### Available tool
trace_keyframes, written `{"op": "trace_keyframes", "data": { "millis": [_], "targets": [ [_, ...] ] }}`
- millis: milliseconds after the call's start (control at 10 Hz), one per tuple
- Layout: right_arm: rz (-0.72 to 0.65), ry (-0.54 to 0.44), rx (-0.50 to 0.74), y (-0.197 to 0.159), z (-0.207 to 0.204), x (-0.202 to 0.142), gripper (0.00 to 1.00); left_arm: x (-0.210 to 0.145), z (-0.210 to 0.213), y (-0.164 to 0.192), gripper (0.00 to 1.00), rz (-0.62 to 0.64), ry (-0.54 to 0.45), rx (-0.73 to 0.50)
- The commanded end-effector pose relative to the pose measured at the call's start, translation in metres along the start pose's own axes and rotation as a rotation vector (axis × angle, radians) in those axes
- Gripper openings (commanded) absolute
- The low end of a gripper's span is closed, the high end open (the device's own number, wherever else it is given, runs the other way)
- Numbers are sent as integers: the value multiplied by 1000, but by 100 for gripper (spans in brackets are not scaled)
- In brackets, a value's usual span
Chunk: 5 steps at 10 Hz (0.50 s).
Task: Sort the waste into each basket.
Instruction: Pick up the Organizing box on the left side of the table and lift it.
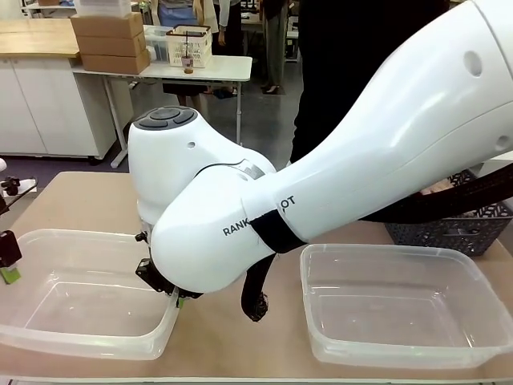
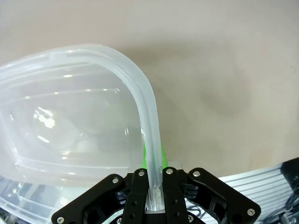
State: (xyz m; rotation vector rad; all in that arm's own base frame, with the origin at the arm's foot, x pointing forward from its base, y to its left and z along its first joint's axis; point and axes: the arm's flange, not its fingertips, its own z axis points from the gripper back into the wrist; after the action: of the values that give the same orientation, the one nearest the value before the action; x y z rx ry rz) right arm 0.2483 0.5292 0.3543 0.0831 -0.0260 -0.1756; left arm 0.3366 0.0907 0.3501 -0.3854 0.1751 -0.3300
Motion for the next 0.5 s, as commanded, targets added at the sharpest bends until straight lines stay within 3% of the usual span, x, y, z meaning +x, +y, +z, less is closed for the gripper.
{"op": "trace_keyframes", "data": {
  "millis": [0,400],
  "targets": [
    [-44,-14,-20,-7,-4,-2,0,-13,-11,-9,0,-22,-16,-19],
    [-40,-26,-19,-17,15,8,0,-7,16,-20,0,-10,-79,-8]
  ]
}}
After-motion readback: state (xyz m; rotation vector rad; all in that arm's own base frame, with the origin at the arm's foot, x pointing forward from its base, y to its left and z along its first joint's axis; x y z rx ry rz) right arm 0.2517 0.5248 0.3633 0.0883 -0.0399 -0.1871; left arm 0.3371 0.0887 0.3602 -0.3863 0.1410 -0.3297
